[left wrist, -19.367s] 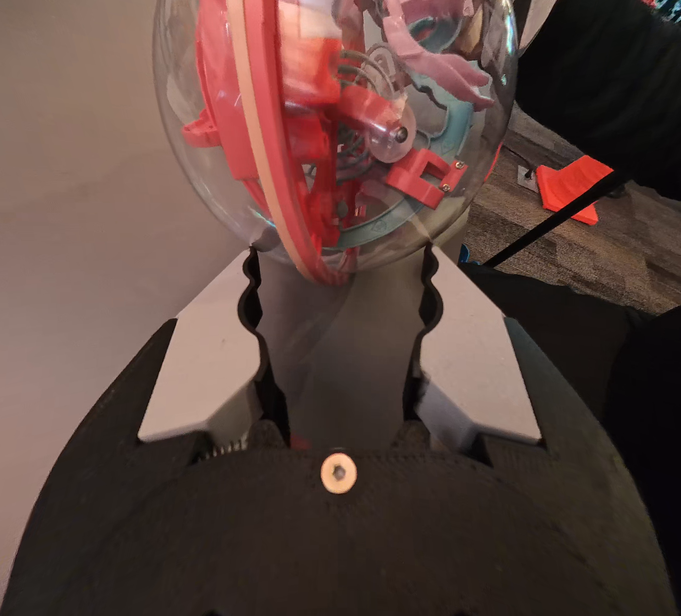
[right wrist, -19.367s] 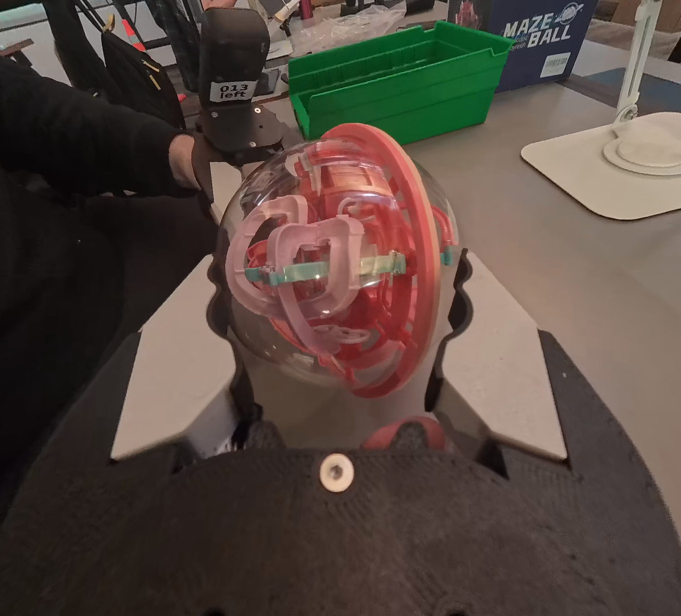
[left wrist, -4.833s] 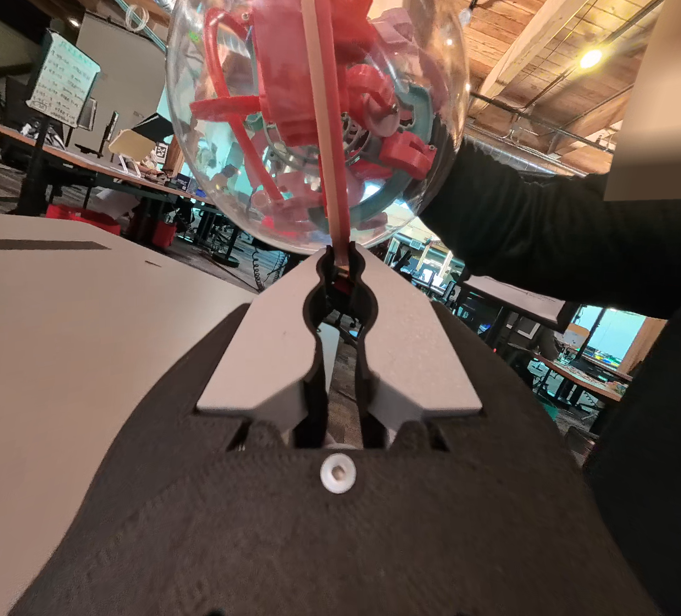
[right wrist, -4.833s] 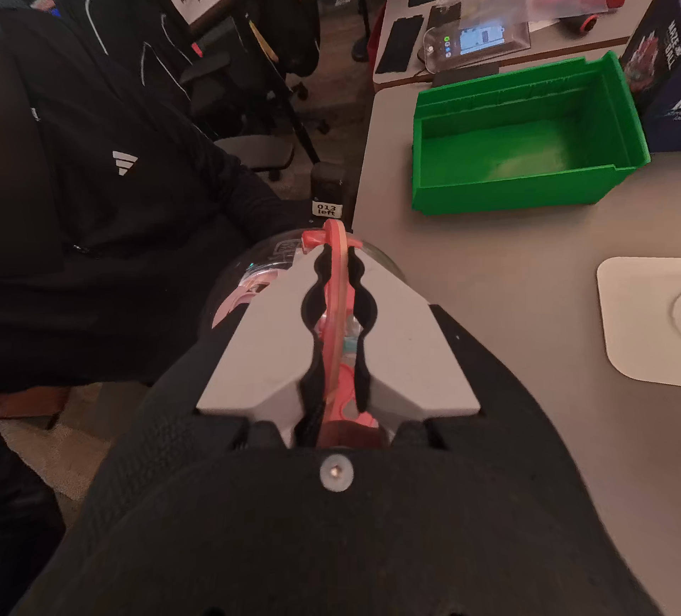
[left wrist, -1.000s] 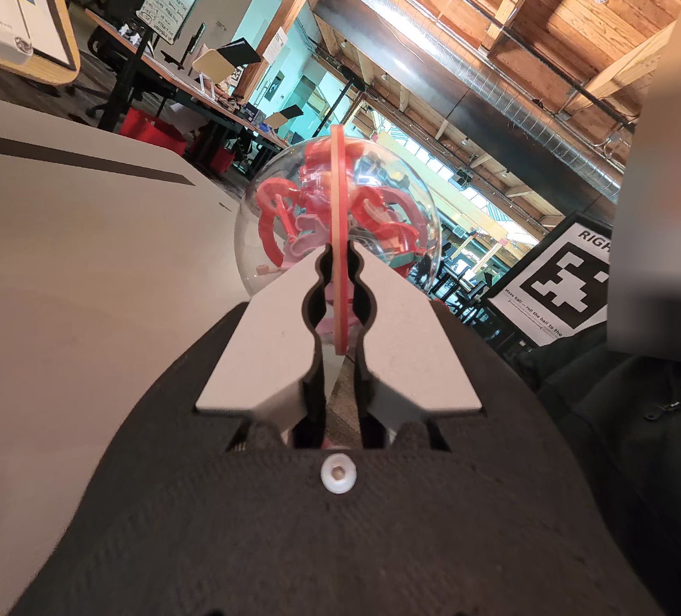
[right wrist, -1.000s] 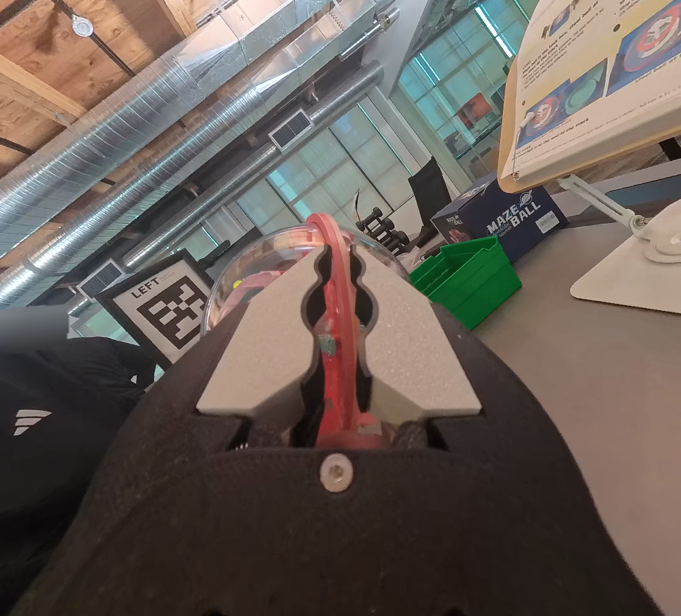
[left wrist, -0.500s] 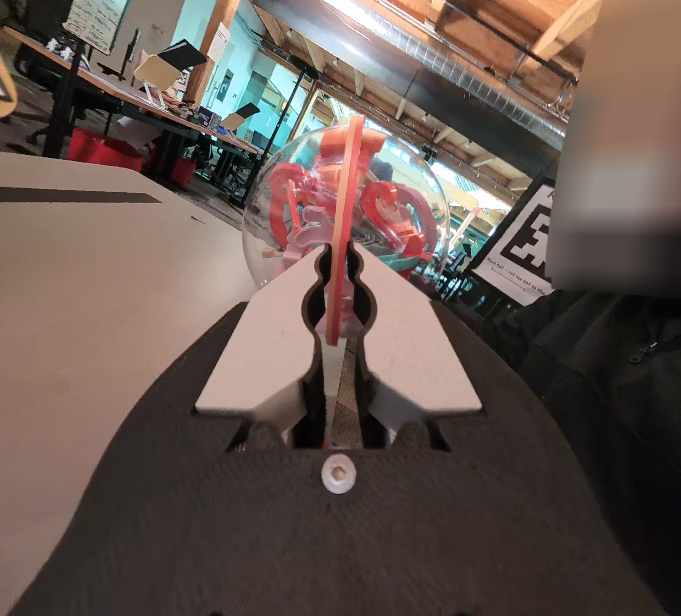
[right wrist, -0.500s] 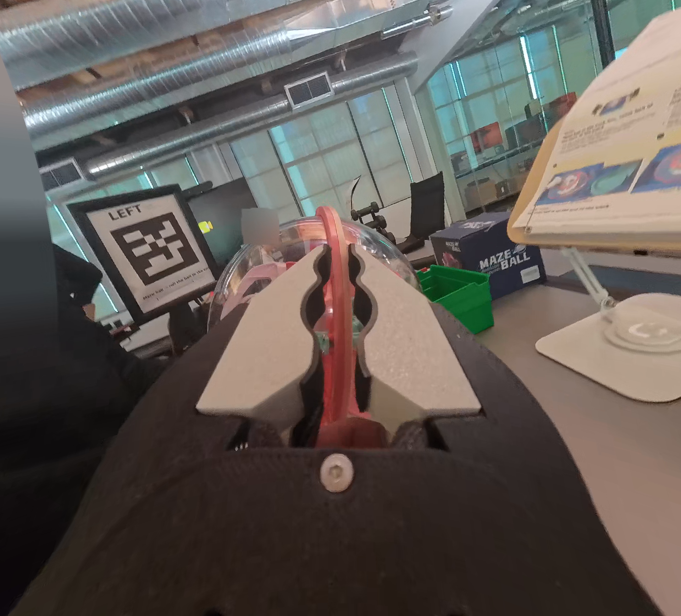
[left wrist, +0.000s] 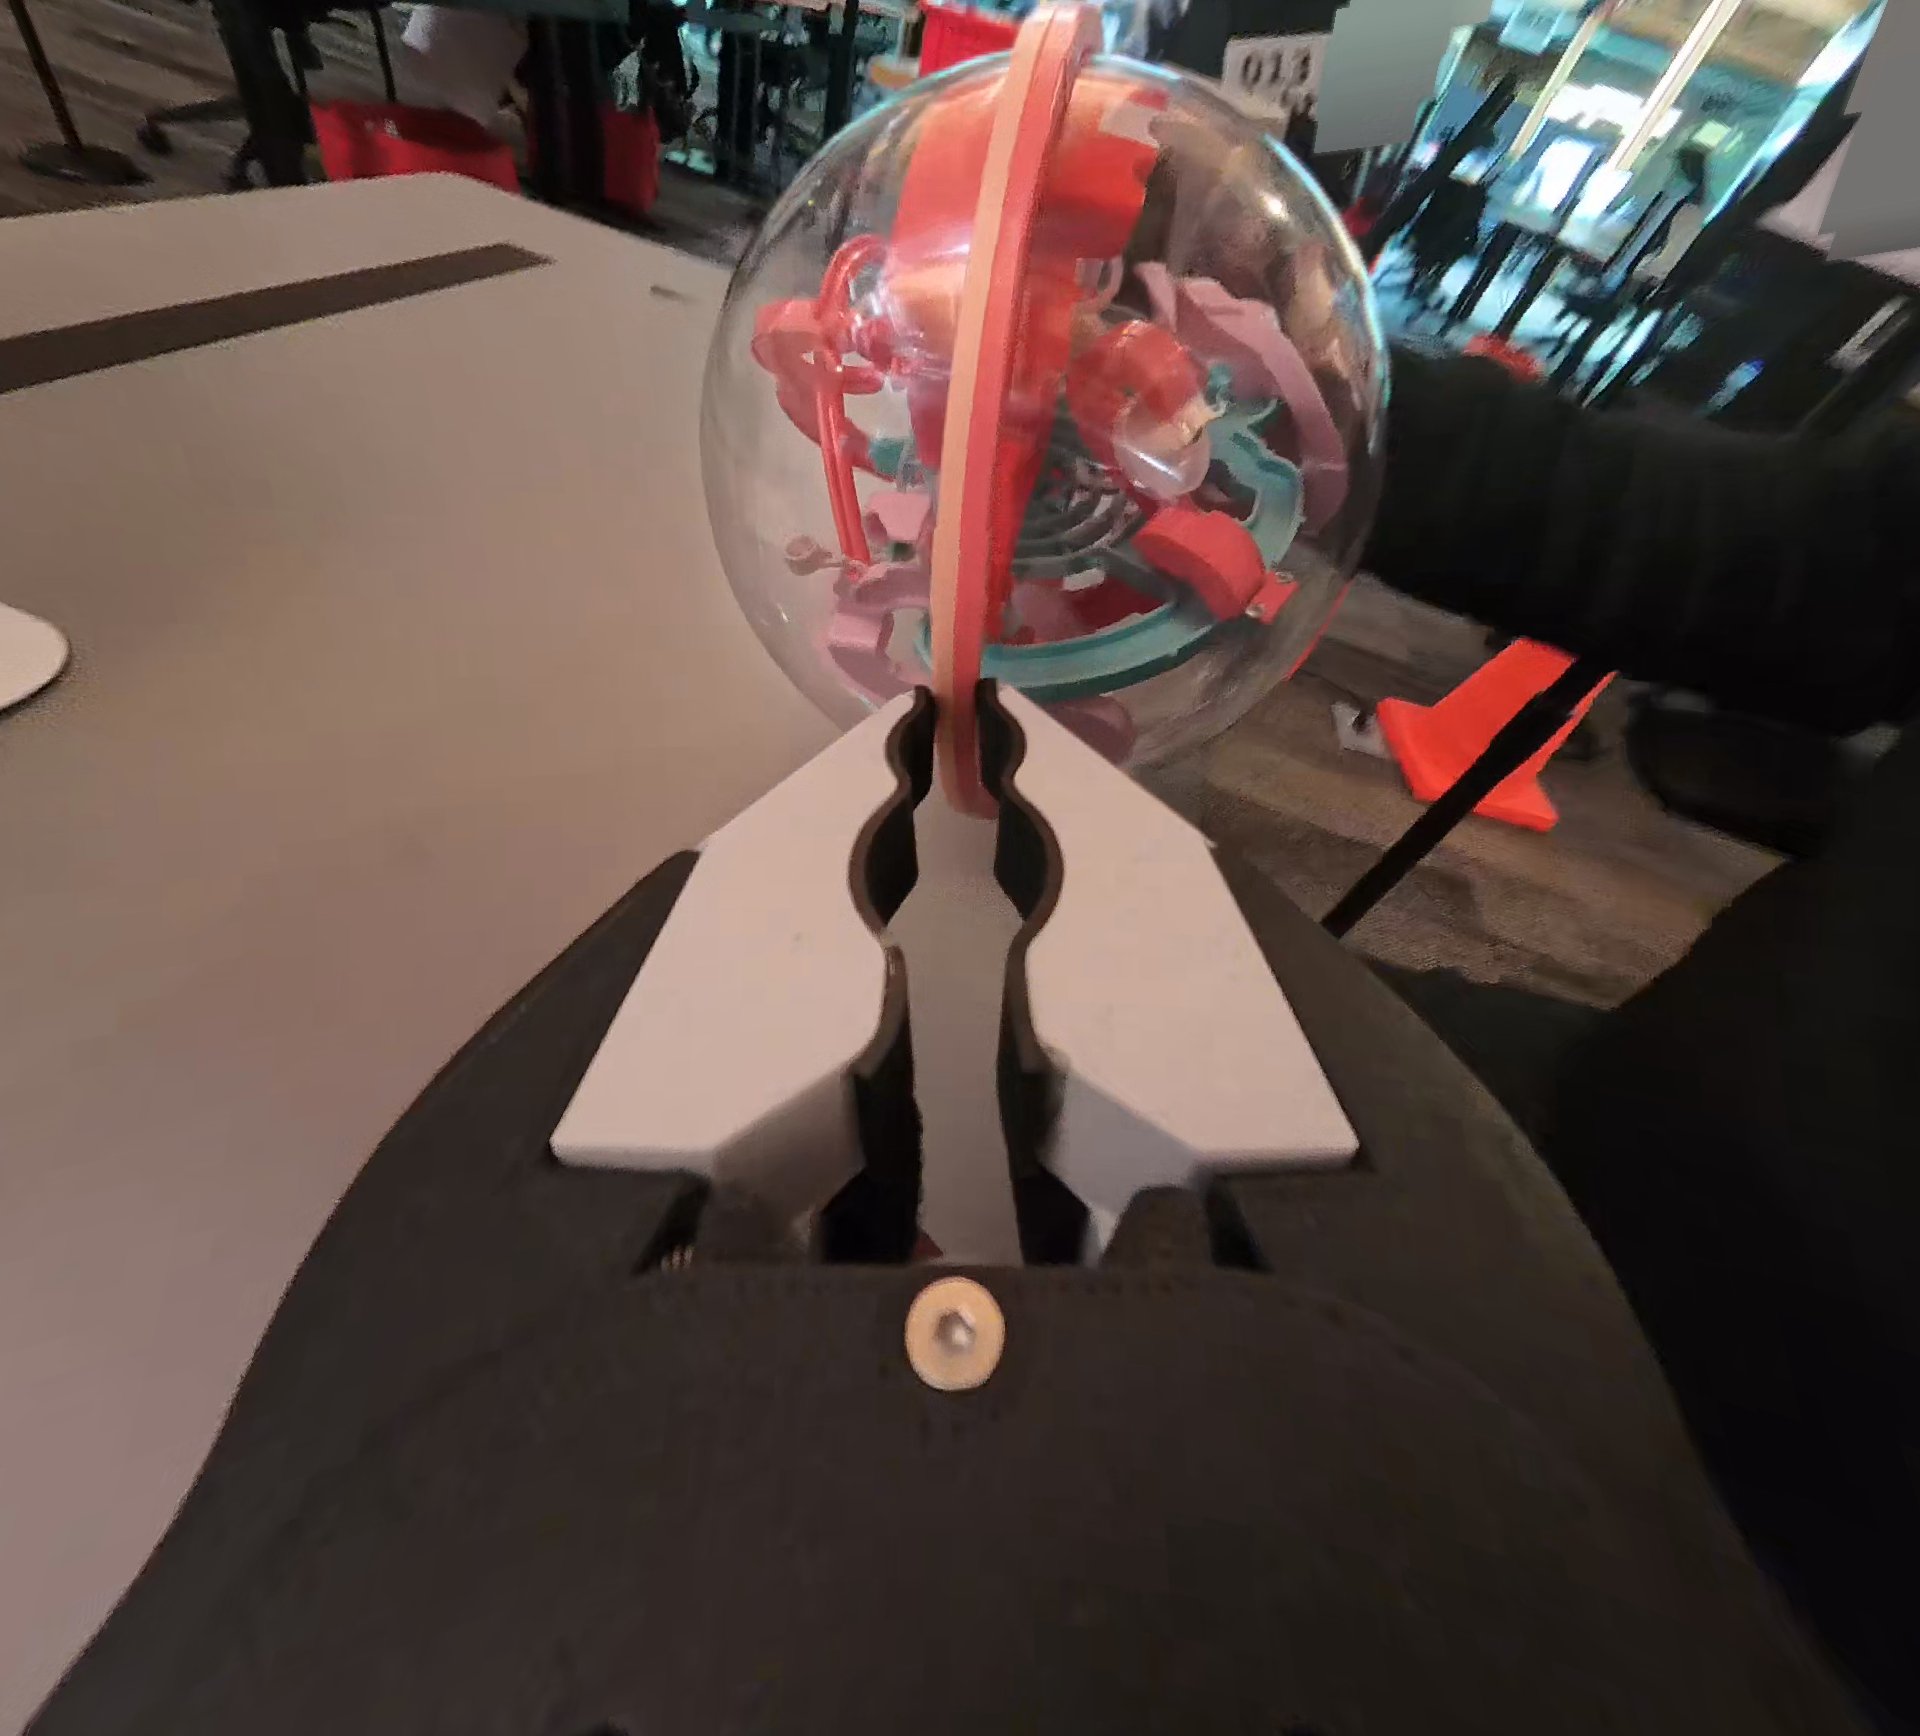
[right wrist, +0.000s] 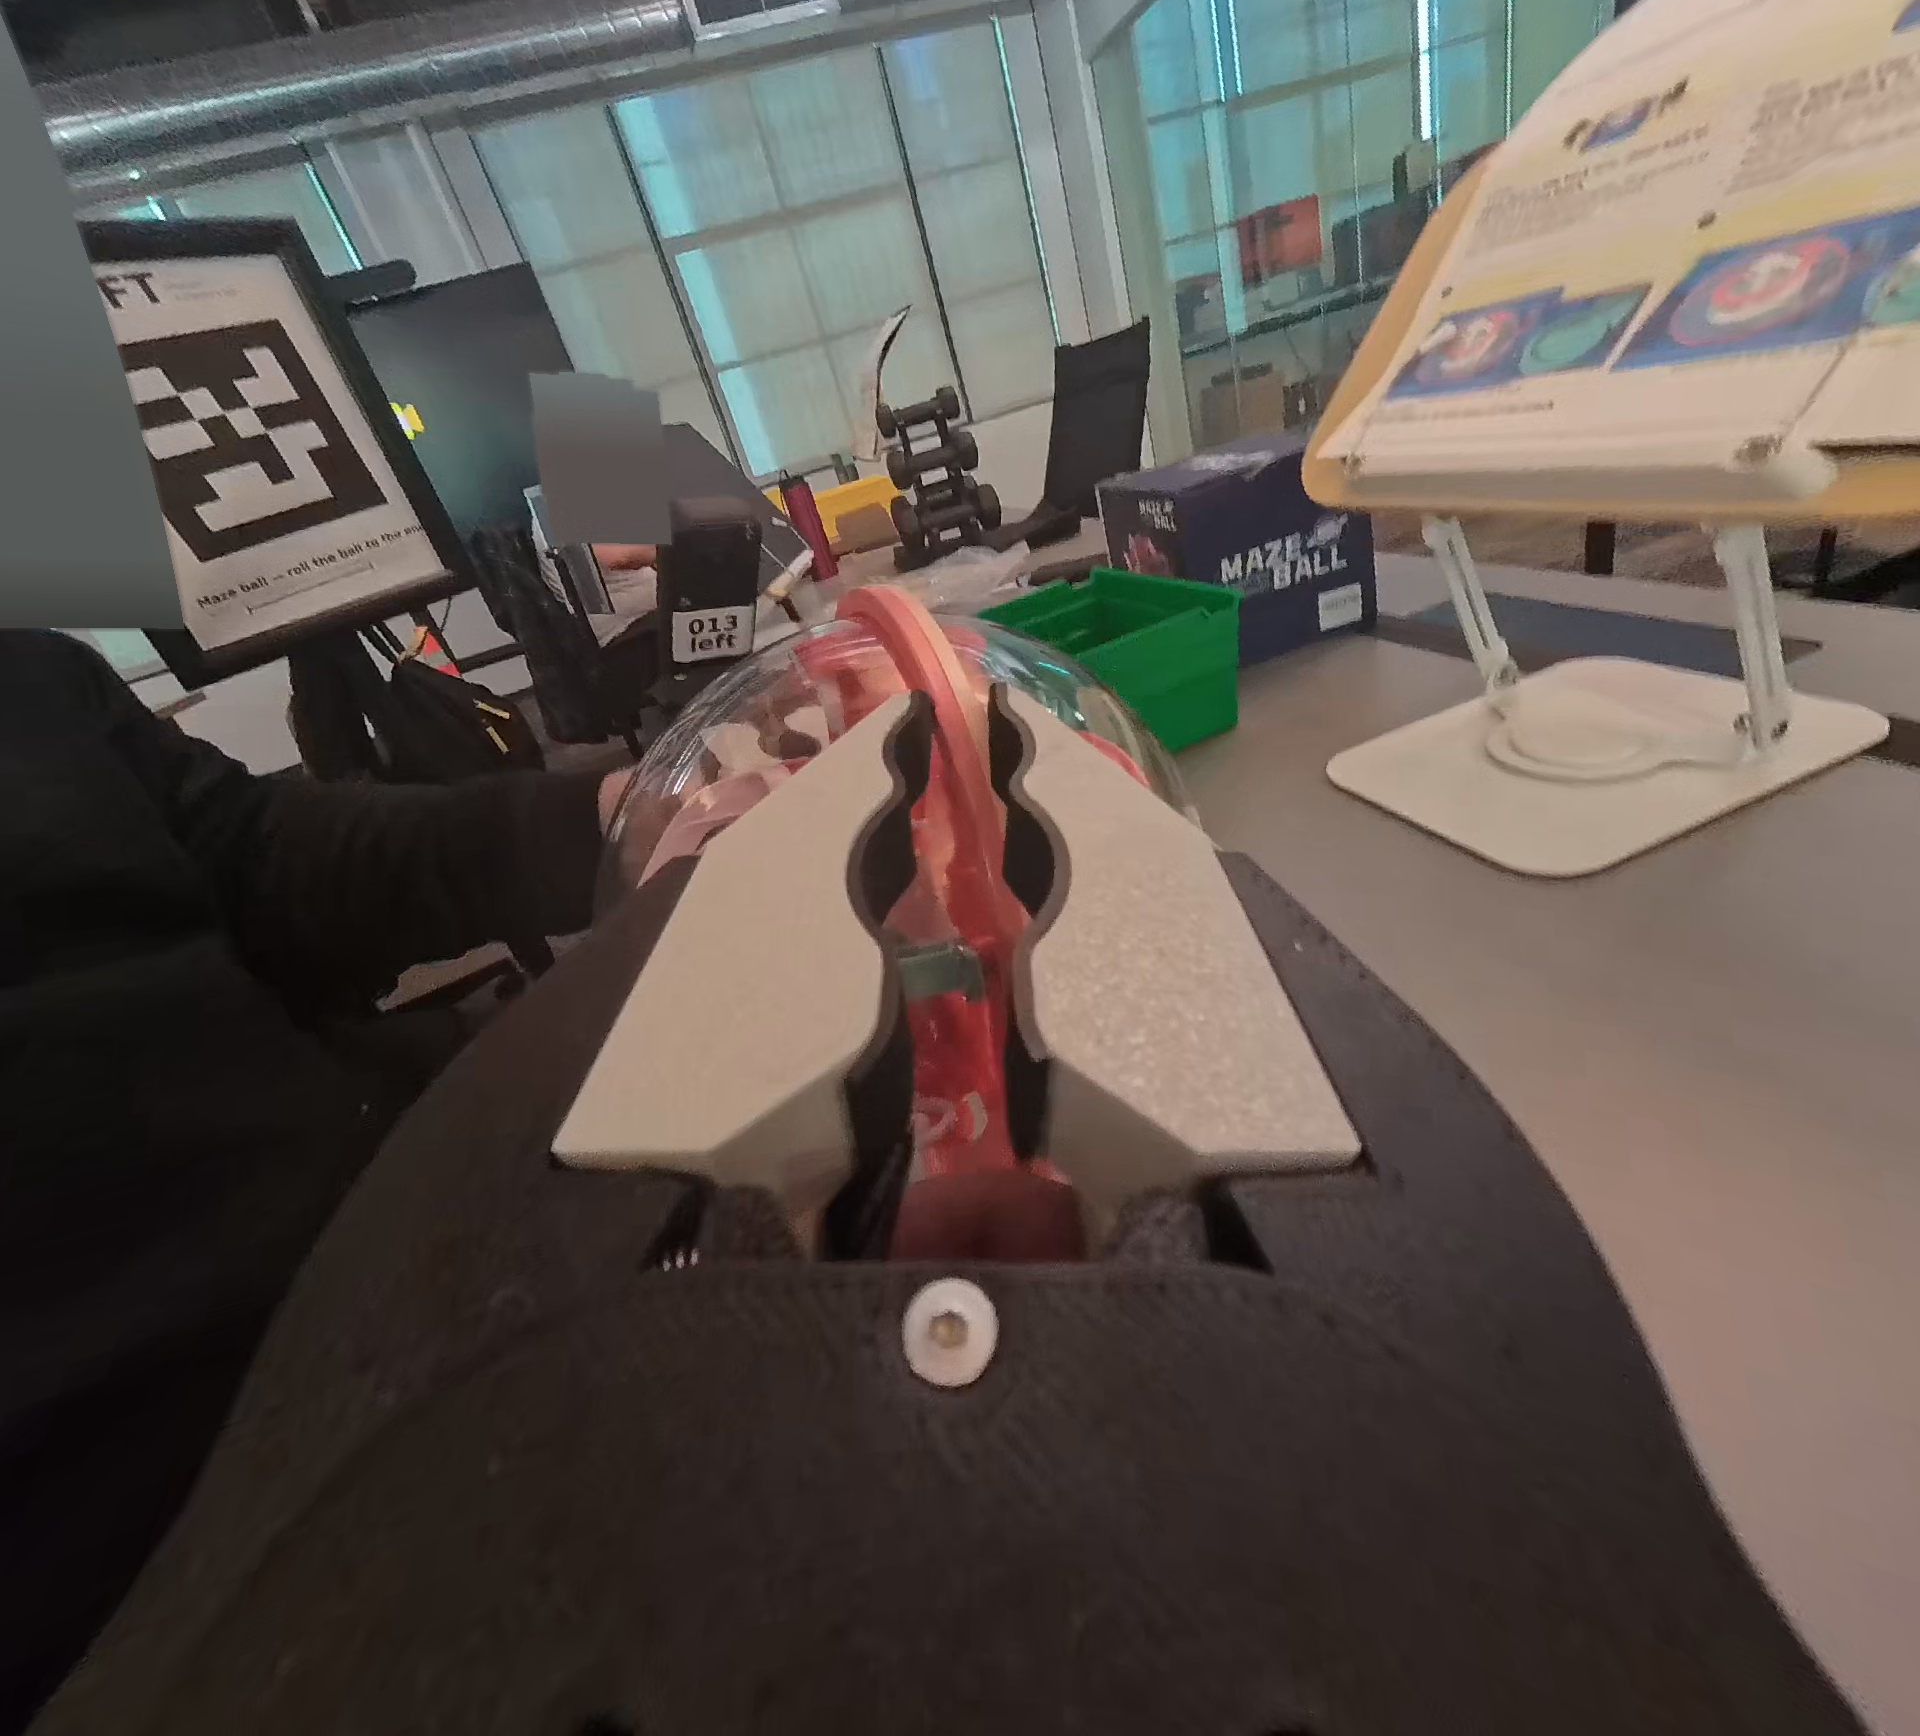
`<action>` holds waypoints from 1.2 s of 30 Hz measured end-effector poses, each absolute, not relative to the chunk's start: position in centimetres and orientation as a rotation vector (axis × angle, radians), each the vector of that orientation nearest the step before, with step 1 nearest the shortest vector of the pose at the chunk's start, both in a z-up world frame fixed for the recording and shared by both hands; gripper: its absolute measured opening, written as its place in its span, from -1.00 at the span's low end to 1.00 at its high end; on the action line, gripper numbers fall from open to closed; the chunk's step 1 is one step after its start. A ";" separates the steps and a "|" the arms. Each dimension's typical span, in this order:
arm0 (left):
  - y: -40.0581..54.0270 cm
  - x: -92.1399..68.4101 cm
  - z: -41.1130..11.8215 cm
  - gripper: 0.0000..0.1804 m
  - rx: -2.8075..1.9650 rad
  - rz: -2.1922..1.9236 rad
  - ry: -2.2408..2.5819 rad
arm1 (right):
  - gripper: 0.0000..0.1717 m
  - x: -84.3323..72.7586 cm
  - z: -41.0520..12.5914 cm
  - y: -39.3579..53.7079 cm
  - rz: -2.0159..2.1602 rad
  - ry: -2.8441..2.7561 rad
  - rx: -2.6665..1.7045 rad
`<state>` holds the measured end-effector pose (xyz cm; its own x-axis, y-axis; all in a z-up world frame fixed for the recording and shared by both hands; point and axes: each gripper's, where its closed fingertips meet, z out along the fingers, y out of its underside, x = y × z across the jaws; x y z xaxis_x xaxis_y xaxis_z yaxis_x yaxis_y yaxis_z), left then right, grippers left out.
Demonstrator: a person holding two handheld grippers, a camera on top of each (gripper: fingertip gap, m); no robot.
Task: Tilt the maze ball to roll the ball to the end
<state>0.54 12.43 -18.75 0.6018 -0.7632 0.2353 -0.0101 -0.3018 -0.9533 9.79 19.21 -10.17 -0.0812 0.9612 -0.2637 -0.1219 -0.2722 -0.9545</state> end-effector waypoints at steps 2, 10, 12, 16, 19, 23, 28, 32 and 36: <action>12.7 0.9 -20.7 -0.93 -1.771 -0.759 0.701 | -0.88 10.2 -11.9 19.2 1.486 -1.047 -1.291; 13.7 0.8 -24.1 -0.93 -1.760 -0.267 0.955 | -0.86 12.1 -16.8 17.8 1.313 -1.271 -1.333; 13.8 0.6 -24.1 -0.93 -1.722 -0.131 1.003 | -0.86 12.7 -18.1 17.3 1.253 -1.313 -1.375; 14.0 0.6 -23.5 -0.93 -1.628 0.062 1.043 | -0.84 13.8 -19.6 16.0 1.256 -1.306 -1.442; 13.8 1.1 -23.0 -0.93 -1.558 0.170 1.106 | -0.86 14.4 -19.8 14.7 1.303 -1.307 -1.481; 13.5 1.8 -22.4 -0.92 -1.504 0.220 1.146 | -0.85 15.1 -20.4 13.5 1.316 -1.311 -1.526; 12.5 2.0 -22.2 -0.91 -1.483 0.233 1.163 | -0.94 15.3 -21.3 11.6 1.299 -1.374 -1.537; 11.4 2.5 -21.6 -0.90 -1.434 0.292 1.209 | -0.94 15.7 -22.7 10.8 1.288 -1.421 -1.601; 10.6 3.3 -21.3 -0.89 -1.393 0.325 1.238 | -0.94 16.3 -23.8 10.7 1.268 -1.426 -1.653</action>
<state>3.27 10.65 -21.25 0.3980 -0.4707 -0.7874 -0.7969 0.2477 -0.5509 16.28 10.66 -23.78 -0.0375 0.9620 -0.2704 0.3809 -0.2364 -0.8939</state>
